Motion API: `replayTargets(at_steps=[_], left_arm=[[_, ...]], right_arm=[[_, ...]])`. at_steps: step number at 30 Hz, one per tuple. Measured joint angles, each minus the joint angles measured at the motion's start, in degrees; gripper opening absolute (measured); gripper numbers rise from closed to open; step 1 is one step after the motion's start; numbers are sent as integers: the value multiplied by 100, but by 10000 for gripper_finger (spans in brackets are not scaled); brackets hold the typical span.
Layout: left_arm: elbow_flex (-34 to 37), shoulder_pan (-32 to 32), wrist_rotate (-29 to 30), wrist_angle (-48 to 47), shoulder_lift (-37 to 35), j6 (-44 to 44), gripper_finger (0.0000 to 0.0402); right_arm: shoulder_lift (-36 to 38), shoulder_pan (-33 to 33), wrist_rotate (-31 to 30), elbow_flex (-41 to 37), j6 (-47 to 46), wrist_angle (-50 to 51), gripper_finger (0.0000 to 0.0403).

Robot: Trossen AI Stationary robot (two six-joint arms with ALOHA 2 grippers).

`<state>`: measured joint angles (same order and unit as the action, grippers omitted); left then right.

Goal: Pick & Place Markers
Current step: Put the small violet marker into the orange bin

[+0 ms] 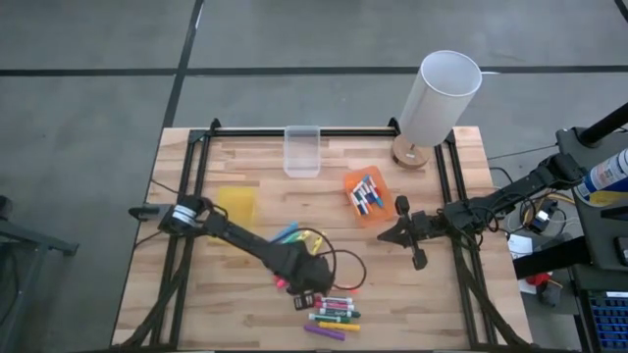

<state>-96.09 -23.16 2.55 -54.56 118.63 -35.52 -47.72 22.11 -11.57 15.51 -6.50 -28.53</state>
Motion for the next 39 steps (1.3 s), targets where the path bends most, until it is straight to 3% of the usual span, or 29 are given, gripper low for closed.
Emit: replayTargets(at_steps=[7,31,39], left_arm=[[140,-96,15,722,0,-49,80],[1160,-55,82,1473,-22,-54,80],[988,-22,105,1375,0,168,36]], right_arm=[[0,0,0,0,15,0,8],[0,-1,0,0,46,16,8],[-2,-2,0,0,46,20,8]])
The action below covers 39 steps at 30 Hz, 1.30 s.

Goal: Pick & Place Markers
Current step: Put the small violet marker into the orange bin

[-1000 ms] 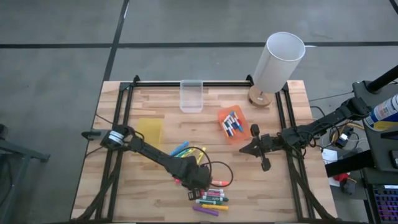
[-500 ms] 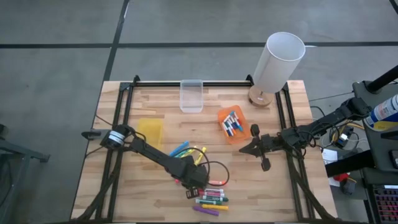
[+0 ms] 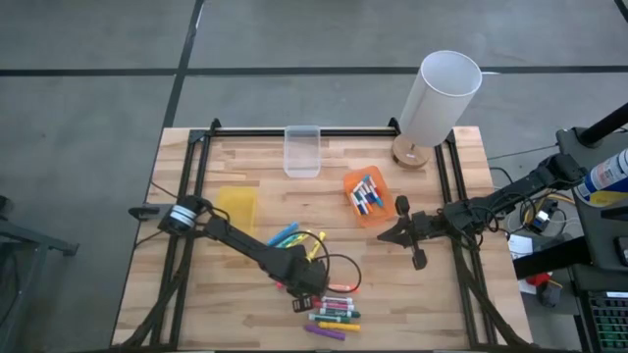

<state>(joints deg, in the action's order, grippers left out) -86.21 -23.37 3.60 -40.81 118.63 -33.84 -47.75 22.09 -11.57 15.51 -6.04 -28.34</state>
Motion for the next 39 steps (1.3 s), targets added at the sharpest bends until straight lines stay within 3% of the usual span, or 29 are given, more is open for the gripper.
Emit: replayTargets(at_steps=[5,11,19,23,34,39], left_arm=[[-185,44,210,-44,3,421,21],[-381,207,407,-353,-224,651,36],[-561,663,1480,-376,-630,1784,33],[-640,1088,1686,-133,-738,2333,32],[-864,2192,1358,1460,-748,3515,32],[-738,2631,334,2883,-748,3389,32]], right_arm=[[0,0,0,0,2,0,8],[0,0,0,0,2,13,8],[0,0,-2,0,28,20,8],[0,0,-4,0,28,20,8],[0,0,-4,0,43,15,8],[-1,0,-4,0,46,15,8]])
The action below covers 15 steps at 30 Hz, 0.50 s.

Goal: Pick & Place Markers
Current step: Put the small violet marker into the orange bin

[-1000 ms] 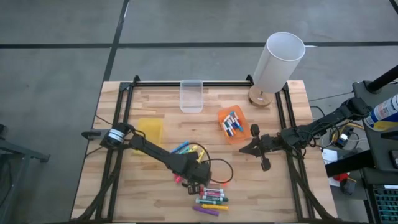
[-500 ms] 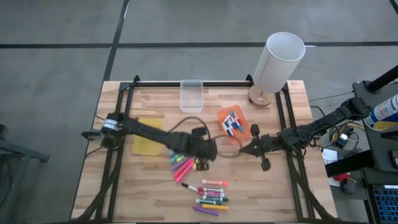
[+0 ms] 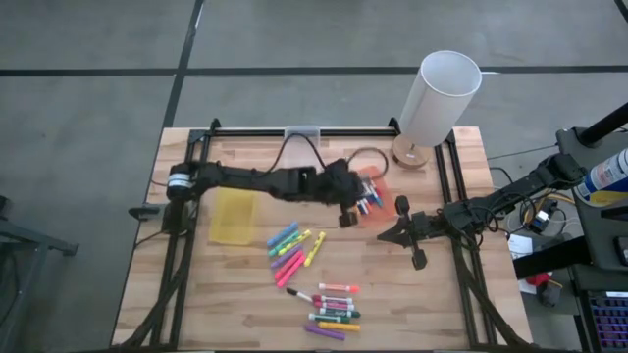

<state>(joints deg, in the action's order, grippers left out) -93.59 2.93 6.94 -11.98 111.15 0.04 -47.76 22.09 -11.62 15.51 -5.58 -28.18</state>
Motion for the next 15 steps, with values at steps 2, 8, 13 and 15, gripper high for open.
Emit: replayTargets(at_steps=[2,8,13,15], left_arm=[[85,135,-205,400,0,-56,32],[400,495,-241,1225,27,-564,32],[932,697,-238,1833,52,-951,33],[1153,750,-243,2104,52,-1103,33]], right_arm=[[-1,0,0,0,0,0,8],[-1,0,0,0,2,-1,8],[-1,0,0,0,2,-4,8],[-1,0,0,0,2,-12,8]])
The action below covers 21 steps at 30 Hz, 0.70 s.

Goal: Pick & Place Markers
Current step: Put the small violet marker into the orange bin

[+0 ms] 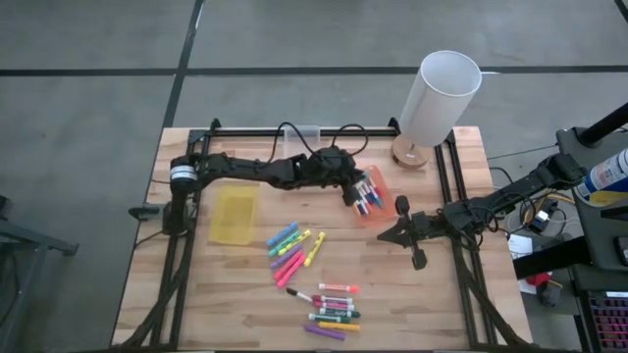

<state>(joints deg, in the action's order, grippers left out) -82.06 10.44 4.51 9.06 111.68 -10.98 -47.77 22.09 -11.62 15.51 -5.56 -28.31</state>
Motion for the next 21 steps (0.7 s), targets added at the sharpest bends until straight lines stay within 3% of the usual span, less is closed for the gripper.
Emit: replayTargets(at_steps=[6,21], left_arm=[[377,45,2,355,0,-155,33],[445,-4,-46,397,-4,-116,33]], right_arm=[[0,0,0,0,22,-62,8],[0,-2,-52,0,175,-84,8]])
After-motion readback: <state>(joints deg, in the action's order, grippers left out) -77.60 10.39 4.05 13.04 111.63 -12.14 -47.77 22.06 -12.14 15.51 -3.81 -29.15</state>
